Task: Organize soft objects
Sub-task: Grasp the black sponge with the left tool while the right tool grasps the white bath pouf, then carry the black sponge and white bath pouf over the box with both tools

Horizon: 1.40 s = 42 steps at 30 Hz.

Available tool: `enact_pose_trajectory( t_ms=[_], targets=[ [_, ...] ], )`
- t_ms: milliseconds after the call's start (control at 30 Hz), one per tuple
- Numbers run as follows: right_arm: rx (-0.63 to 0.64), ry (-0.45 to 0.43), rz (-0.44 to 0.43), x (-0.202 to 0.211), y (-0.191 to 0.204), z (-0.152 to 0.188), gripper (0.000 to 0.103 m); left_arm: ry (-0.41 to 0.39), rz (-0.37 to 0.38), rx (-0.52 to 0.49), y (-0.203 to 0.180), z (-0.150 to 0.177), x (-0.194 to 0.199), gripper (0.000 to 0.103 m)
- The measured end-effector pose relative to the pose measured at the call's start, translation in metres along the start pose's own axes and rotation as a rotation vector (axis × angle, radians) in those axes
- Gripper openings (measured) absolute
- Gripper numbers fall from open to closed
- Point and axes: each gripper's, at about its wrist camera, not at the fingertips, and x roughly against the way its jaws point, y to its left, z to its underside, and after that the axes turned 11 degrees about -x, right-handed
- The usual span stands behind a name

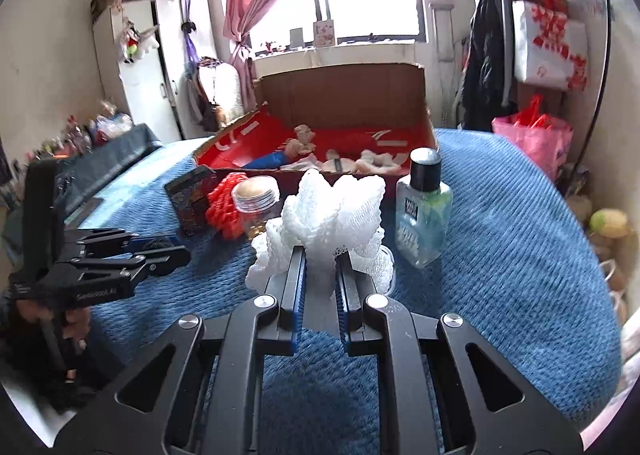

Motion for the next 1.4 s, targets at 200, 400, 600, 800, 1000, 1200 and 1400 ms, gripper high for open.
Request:
enact_pose_trajectory(
  t_ms=[200,400,600,800,1000,1200,1400],
  targets=[
    [-0.042,0.005,0.022,0.016,-0.020,-0.001,0.013,-0.002,-0.041,0.028,0.018,0.004,0.014,0.030],
    [-0.065,0.002,0.094,0.027,-0.043,-0.005,0.013,0.014,-0.102,0.085,0.048,0.010,0.021,0.030],
    [-0.087,0.013,0.158,0.029,-0.064,-0.008,0.013,0.027,-0.154,0.118,0.071,0.015,0.025,0.030],
    [-0.102,0.014,0.227,0.025,-0.084,-0.017,0.013,0.043,-0.189,0.141,0.092,0.015,0.023,0.030],
    [-0.107,0.009,0.276,0.014,-0.100,-0.034,0.013,0.059,-0.206,0.173,0.119,0.009,0.015,0.030],
    [-0.106,0.008,0.303,-0.005,-0.115,-0.060,0.013,0.071,-0.206,0.179,0.141,-0.005,0.002,0.030],
    [-0.103,-0.007,0.307,-0.022,-0.124,-0.088,0.013,0.075,-0.187,0.182,0.157,-0.022,-0.010,0.030]
  ],
)
